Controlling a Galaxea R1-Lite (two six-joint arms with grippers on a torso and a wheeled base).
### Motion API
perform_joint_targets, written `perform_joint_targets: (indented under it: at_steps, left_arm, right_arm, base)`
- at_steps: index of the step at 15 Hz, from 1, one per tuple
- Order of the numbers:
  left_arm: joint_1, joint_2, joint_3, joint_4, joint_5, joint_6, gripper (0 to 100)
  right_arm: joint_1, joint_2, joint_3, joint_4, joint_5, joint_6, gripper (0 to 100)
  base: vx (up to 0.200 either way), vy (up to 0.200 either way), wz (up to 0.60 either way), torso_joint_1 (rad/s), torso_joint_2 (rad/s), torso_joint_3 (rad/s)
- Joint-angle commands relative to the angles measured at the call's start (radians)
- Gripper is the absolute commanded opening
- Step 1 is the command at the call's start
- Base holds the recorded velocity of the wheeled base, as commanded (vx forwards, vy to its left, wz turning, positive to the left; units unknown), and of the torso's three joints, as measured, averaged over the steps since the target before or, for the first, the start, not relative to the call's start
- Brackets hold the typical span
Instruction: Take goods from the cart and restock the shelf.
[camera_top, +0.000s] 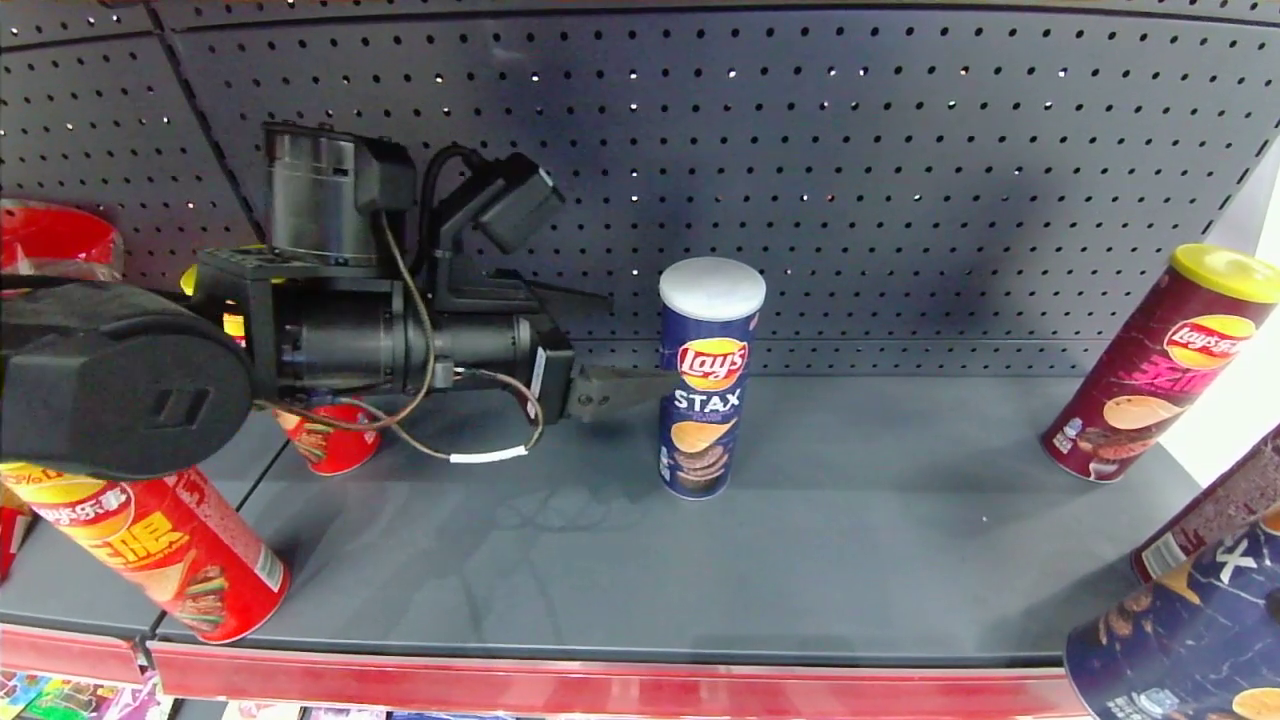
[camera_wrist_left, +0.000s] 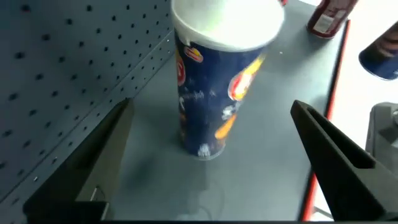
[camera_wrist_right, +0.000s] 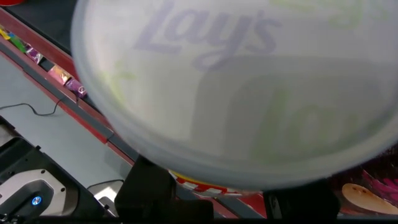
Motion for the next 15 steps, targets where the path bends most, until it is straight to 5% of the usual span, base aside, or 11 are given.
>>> perform_joint_targets:
  at_steps: [1, 7, 15]
  left_arm:
    - [-0.030, 0.078, -0.046, -0.001, 0.009, 0.001, 100]
    - [-0.031, 0.163, -0.168, 0.000, 0.012, 0.003, 100]
    - [-0.060, 0.218, -0.216, 0.002, 0.012, -0.003, 100]
  right_arm:
    - [-0.001, -0.001, 0.000, 0.000, 0.001, 0.000, 0]
    - [-0.001, 0.001, -0.003, 0.000, 0.001, 0.000, 0]
    - [-0.004, 0.004, 0.001, 0.001, -0.001, 0.003, 0]
  base:
    - [0.000, 0.000, 0.00, 0.000, 0.00, 0.000]
    - [0.000, 0.000, 0.00, 0.000, 0.00, 0.000]
    - [0.000, 0.000, 0.00, 0.000, 0.00, 0.000]
